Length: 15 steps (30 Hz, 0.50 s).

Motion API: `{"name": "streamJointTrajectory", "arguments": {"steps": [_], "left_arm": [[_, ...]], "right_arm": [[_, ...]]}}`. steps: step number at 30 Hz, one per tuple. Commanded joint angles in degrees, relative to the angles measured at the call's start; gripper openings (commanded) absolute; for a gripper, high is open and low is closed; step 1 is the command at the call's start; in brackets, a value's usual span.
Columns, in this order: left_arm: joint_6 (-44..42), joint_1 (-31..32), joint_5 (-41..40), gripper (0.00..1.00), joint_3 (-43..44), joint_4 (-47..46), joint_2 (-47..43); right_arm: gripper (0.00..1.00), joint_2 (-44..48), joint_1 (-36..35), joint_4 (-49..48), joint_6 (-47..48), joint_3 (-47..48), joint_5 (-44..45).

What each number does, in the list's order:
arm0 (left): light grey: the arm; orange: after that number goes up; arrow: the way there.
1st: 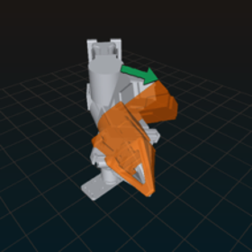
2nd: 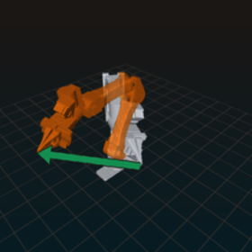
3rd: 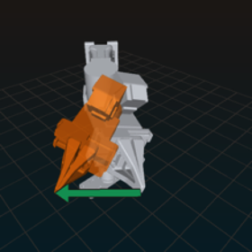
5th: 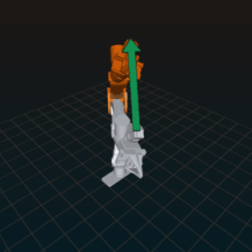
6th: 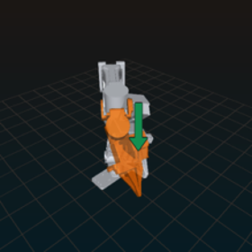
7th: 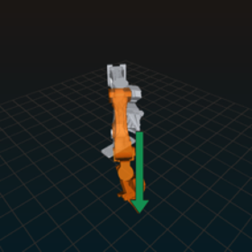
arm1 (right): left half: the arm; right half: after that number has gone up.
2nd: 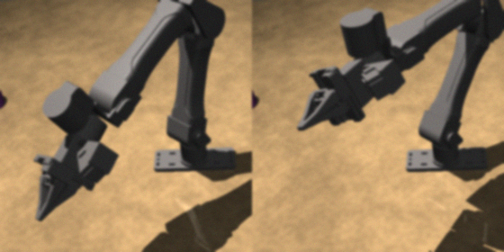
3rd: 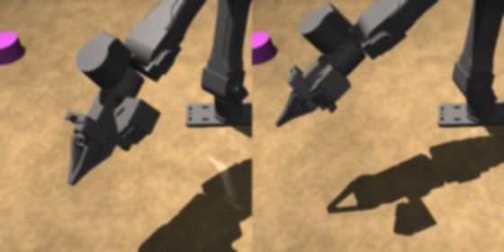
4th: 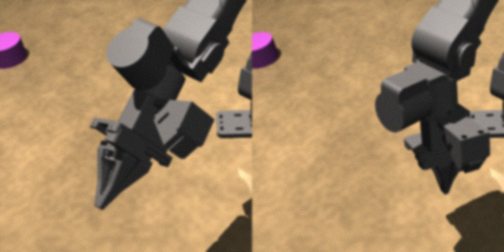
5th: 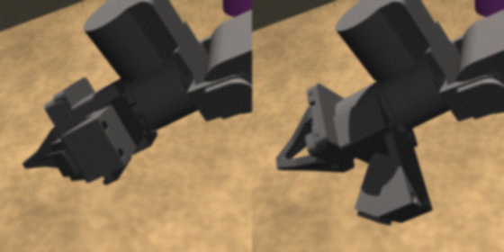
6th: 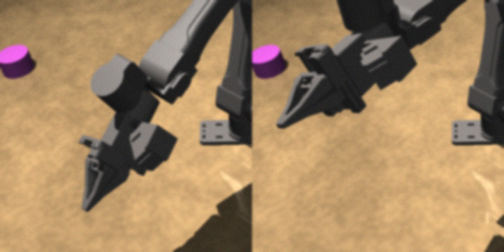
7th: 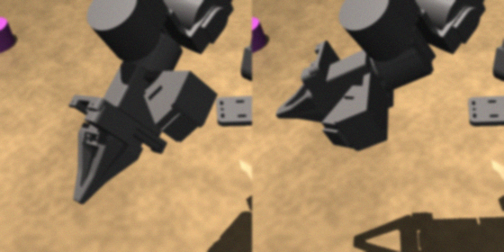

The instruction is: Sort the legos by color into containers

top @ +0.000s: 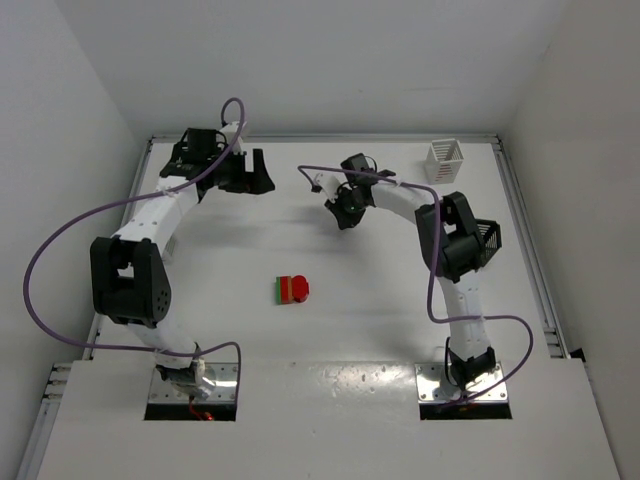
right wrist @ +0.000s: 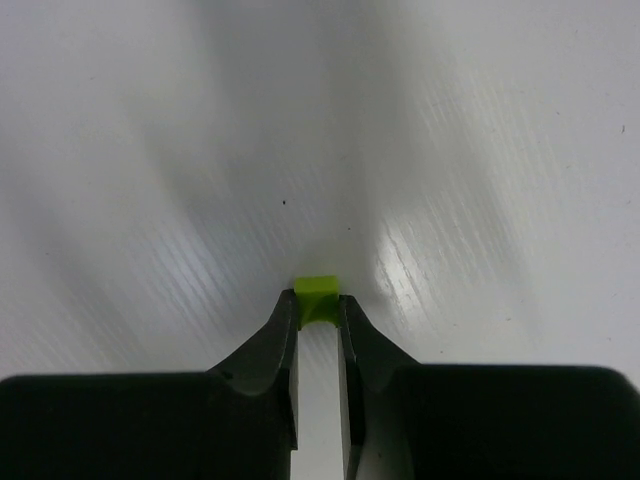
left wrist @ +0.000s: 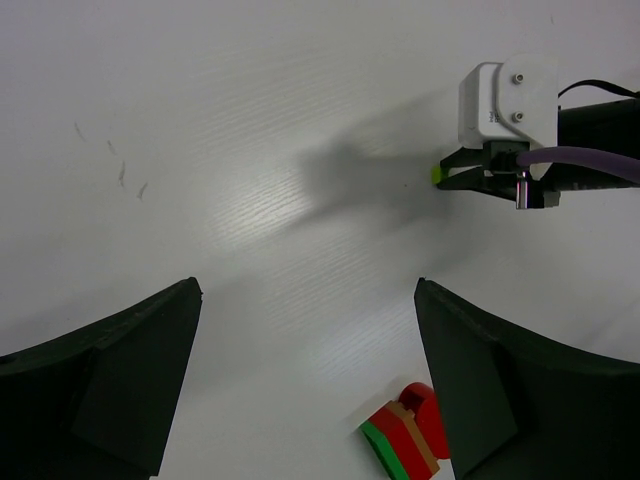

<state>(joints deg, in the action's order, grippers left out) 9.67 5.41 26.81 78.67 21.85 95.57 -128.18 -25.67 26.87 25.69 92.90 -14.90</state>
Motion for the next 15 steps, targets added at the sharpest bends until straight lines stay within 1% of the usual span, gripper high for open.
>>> {"name": "streamJointTrajectory", "arguments": {"steps": [1,4,6,9,10,11,12,13,14,15], "left_arm": [[-0.44,-0.75,0.88,0.95,0.60,-0.40,-1.17],[-1.06,-0.75,0.88,1.00,0.60,-0.40,-2.40],[-2.72,-0.14,0.00,1.00,0.08,-0.40,-4.16],[-5.26,2.31,-4.82,1.00,-1.15,-0.40,-7.66],[-6.15,3.11,-7.79,1.00,-1.15,-0.40,-8.72],[-7.11,3.99,-9.30,1.00,-2.11,-0.40,-9.86],[-8.60,5.56,-10.71,1.00,-3.60,-0.40,-11.09],[-9.14,6.79,-13.16,1.00,-5.27,-0.92,-13.19],[-9.14,6.81,-14.40,1.00,-5.29,-1.80,-14.00],[-9.14,7.33,-15.37,1.00,-6.76,-1.81,-14.70]], "right_arm": [[0.06,0.91,-0.43,0.81,0.32,-2.37,1.62],[0.05,6.70,0.26,2.13,-1.08,-4.92,0.75],[0.05,12.04,1.06,4.06,-3.10,-6.68,0.22],[0.05,17.68,4.21,8.18,-3.71,-9.92,0.22],[0.04,22.14,5.36,8.98,-3.72,-12.63,0.22],[0.04,24.45,7.72,9.60,-5.11,-14.14,-0.30],[0.04,26.73,8.96,10.82,-5.13,-15.54,-0.31],[0.04,31.28,11.58,11.96,-6.00,-18.08,-0.31],[0.04,33.59,11.61,11.97,-6.01,-19.24,0.21],[0.04,35.61,14.31,13.37,-6.70,-20.12,0.22]]}}
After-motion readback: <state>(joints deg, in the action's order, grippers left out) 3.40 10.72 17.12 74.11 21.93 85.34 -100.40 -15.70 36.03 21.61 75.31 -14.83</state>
